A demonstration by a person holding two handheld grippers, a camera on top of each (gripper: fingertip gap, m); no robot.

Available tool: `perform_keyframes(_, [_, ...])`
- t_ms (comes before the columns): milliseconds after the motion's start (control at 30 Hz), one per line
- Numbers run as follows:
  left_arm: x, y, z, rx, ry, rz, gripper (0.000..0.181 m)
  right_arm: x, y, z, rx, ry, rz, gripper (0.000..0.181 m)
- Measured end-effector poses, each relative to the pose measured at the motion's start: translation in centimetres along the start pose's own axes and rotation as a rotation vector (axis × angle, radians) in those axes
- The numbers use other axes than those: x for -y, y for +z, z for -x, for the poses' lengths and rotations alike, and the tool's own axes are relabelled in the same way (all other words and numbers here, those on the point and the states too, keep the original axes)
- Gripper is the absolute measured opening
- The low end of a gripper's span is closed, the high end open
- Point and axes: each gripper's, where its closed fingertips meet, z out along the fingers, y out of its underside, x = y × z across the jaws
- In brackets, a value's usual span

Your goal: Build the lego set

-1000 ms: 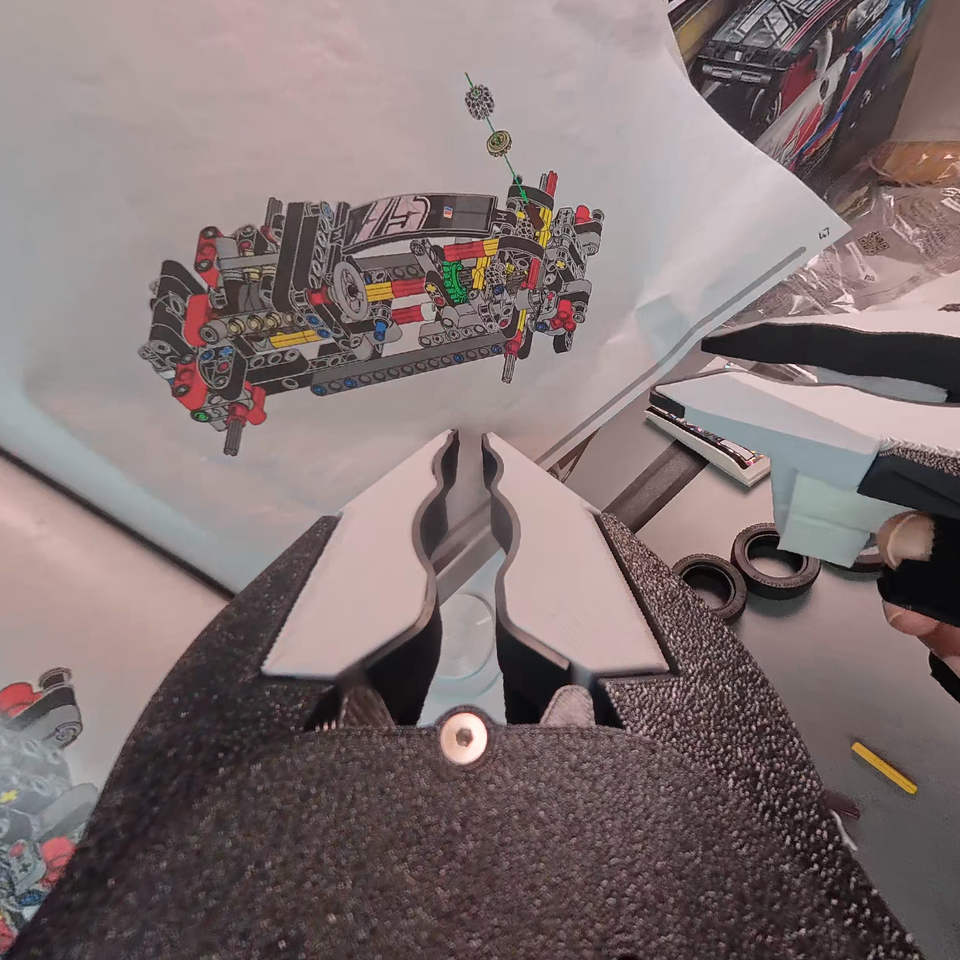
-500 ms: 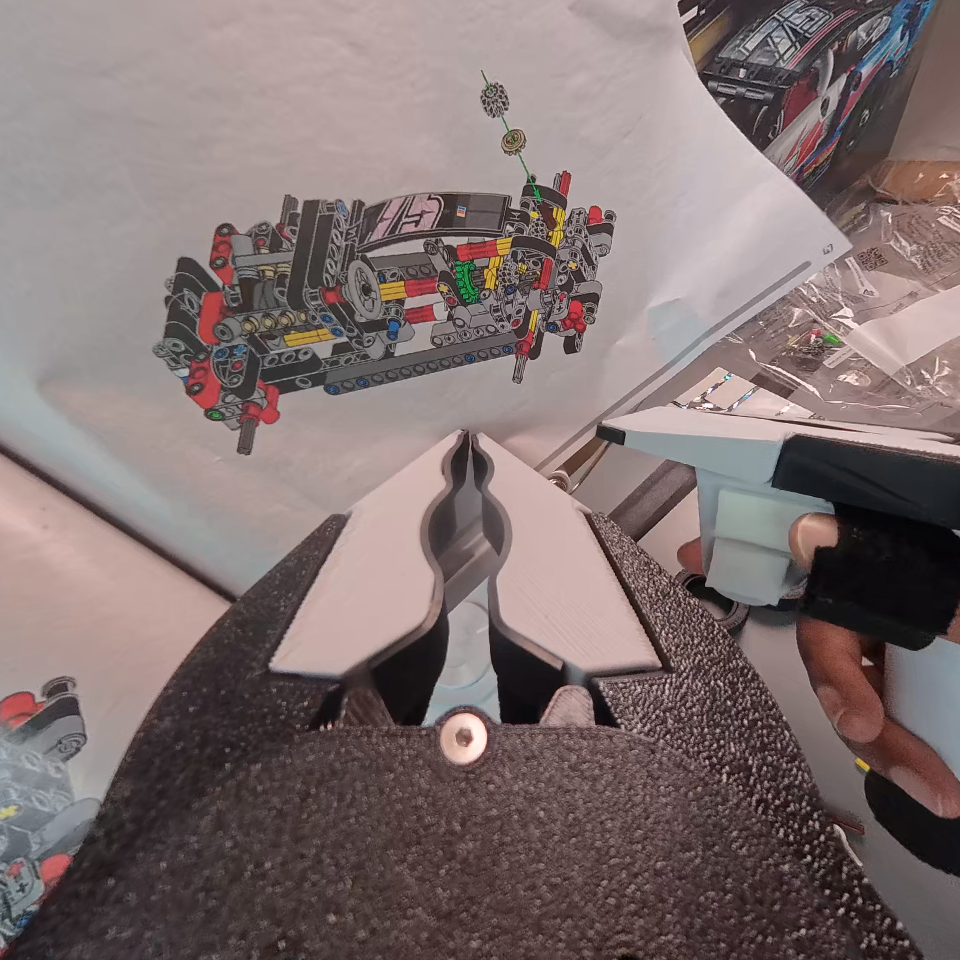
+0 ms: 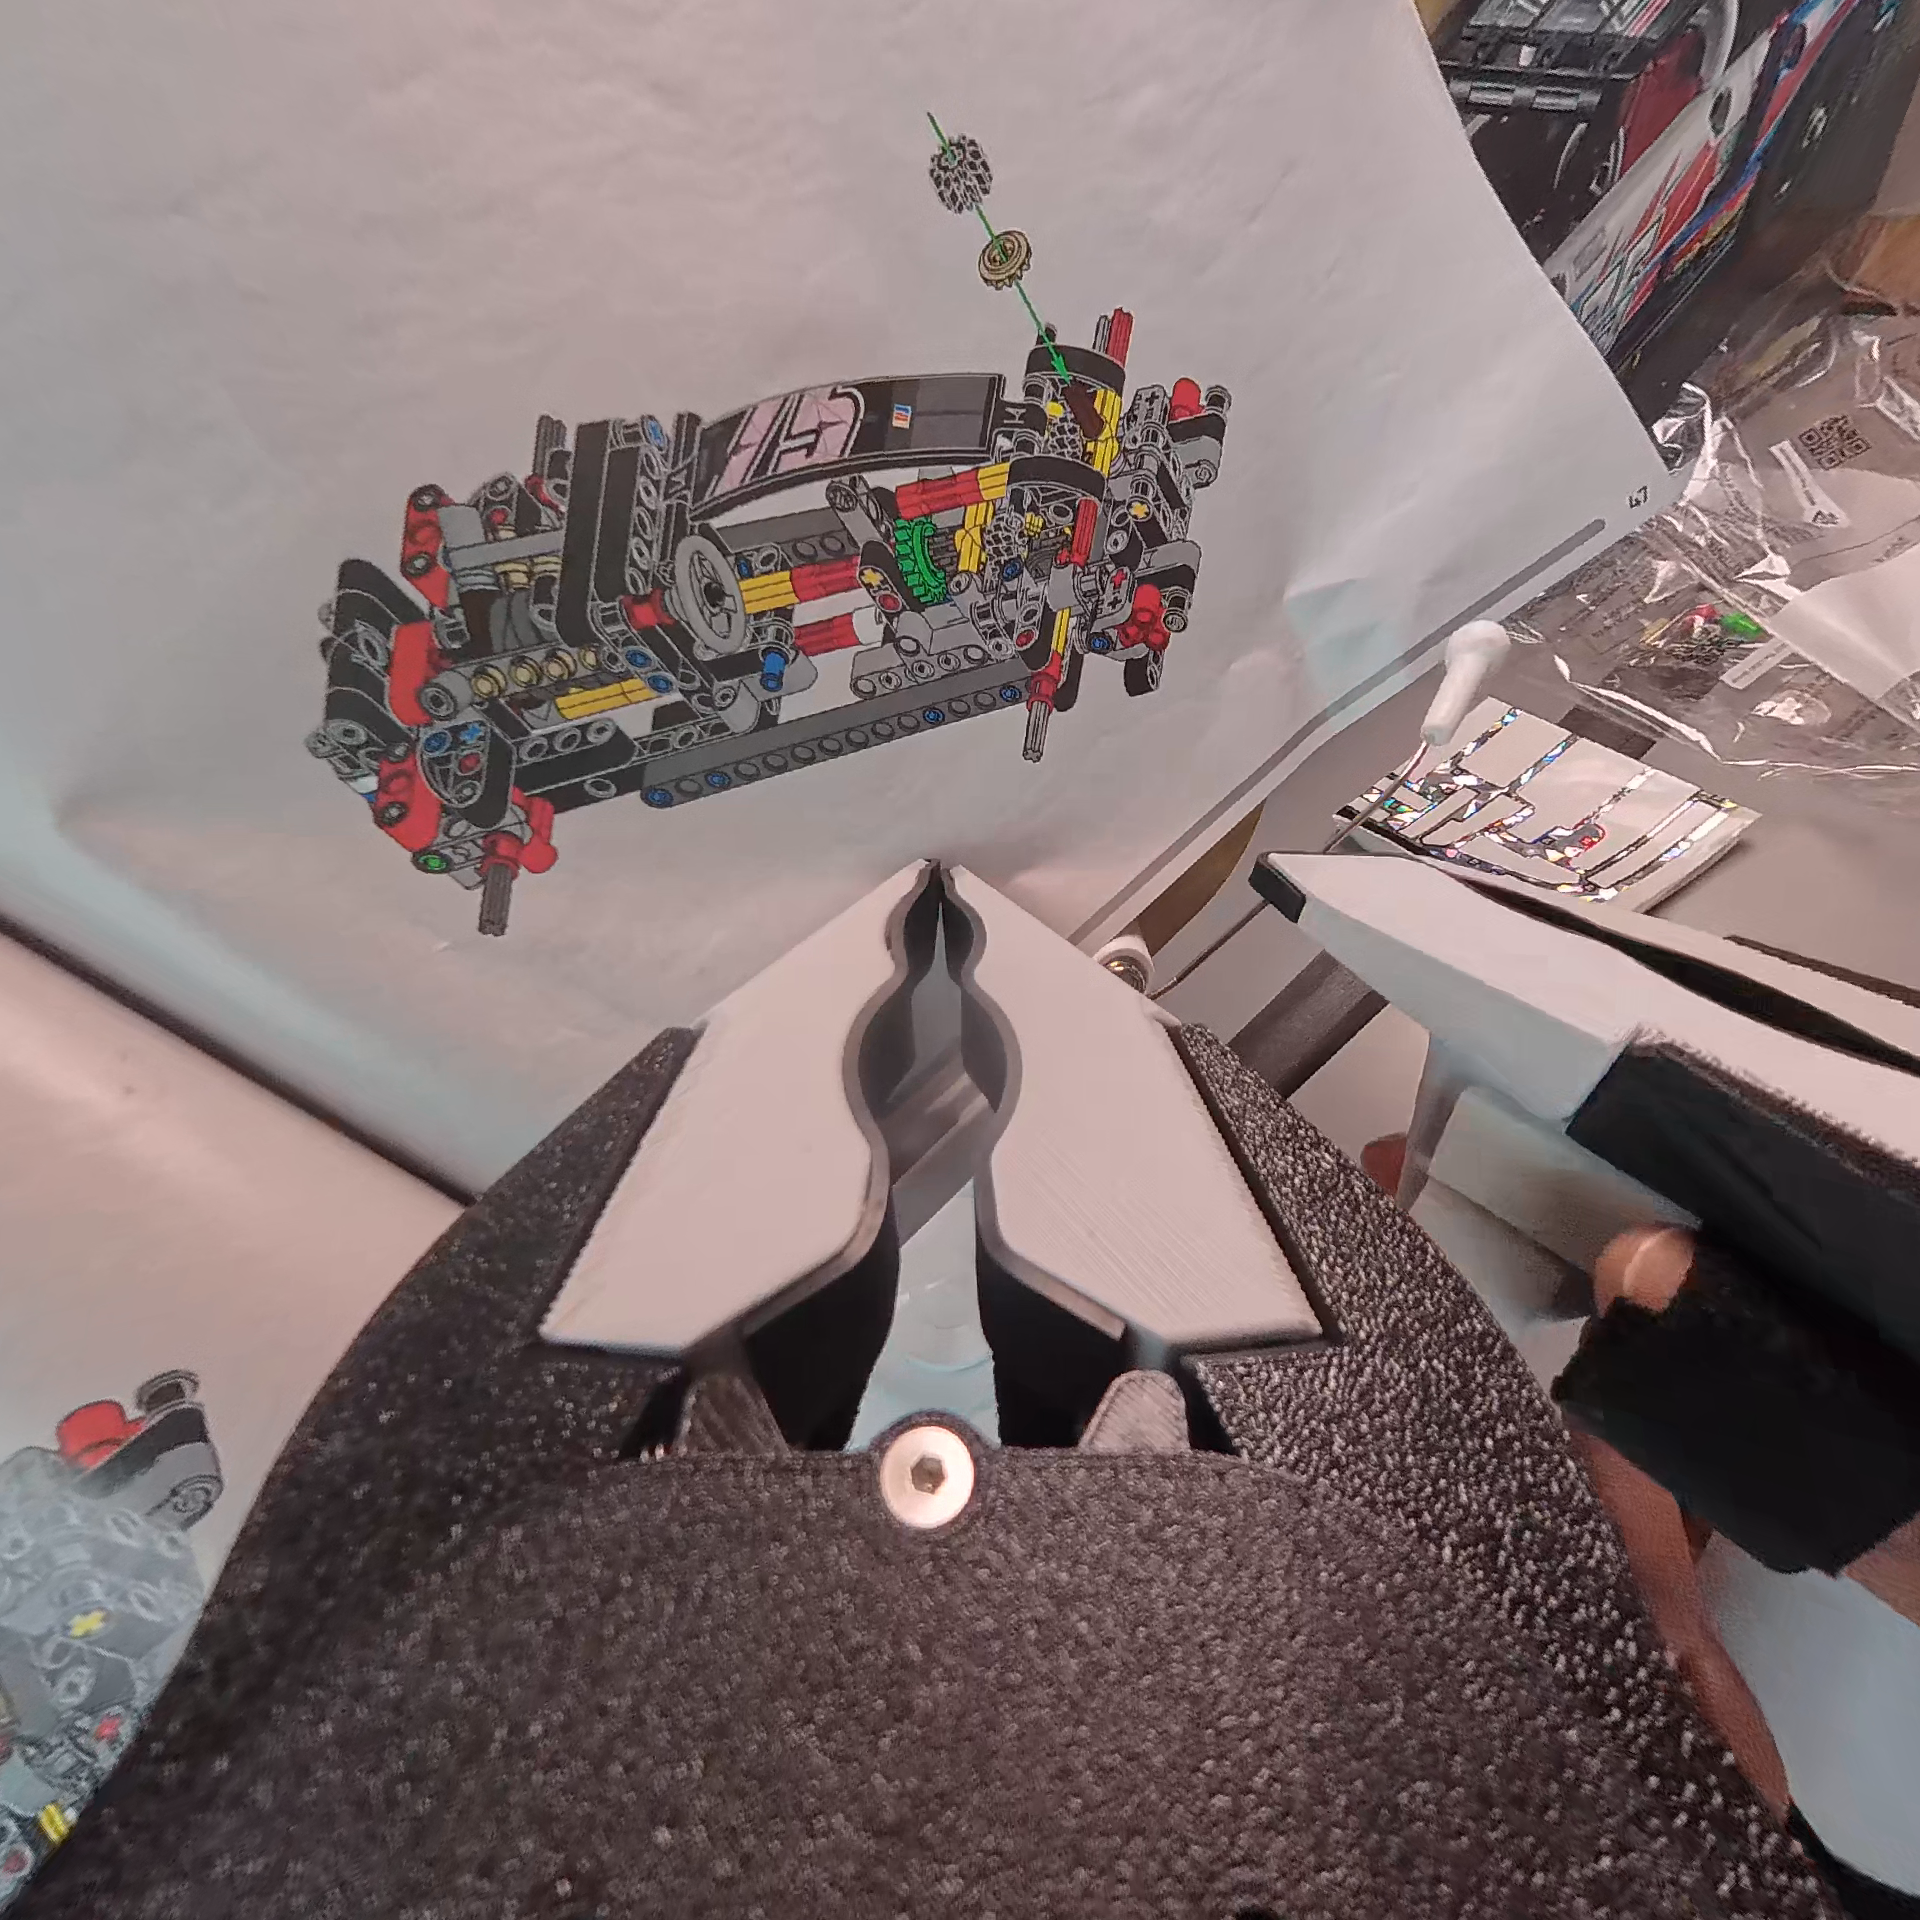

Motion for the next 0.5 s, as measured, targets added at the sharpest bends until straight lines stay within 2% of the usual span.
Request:
perform_keyframes(33, [0.0,0.0,0.0,-0.001,0.0,0.001,0.0,0.1,0.1,0.0,-0.014,-0.065,-0.008,0.0])
perform_keyframes(100, [0.0,0.0,0.0,-0.003,0.005,0.001,0.0,0.3,0.2,0.2,-0.018,-0.135,-0.015,0.0])
perform_keyframes(233, [0.1,-0.1,-0.1,-0.014,0.003,-0.007,0.0,0.8,0.8,1.2,-0.022,-0.463,-0.011,0.0])
perform_keyframes(367, [0.0,-0.2,-0.2,-0.031,-0.013,-0.025,0.0,0.6,2.2,2.5,0.049,-0.791,0.126,0.0])
perform_keyframes(500, [-0.3,-1.1,-0.8,-0.114,-0.082,-0.037,0.019,0.5,2.1,2.5,0.106,-0.815,0.218,0.0])
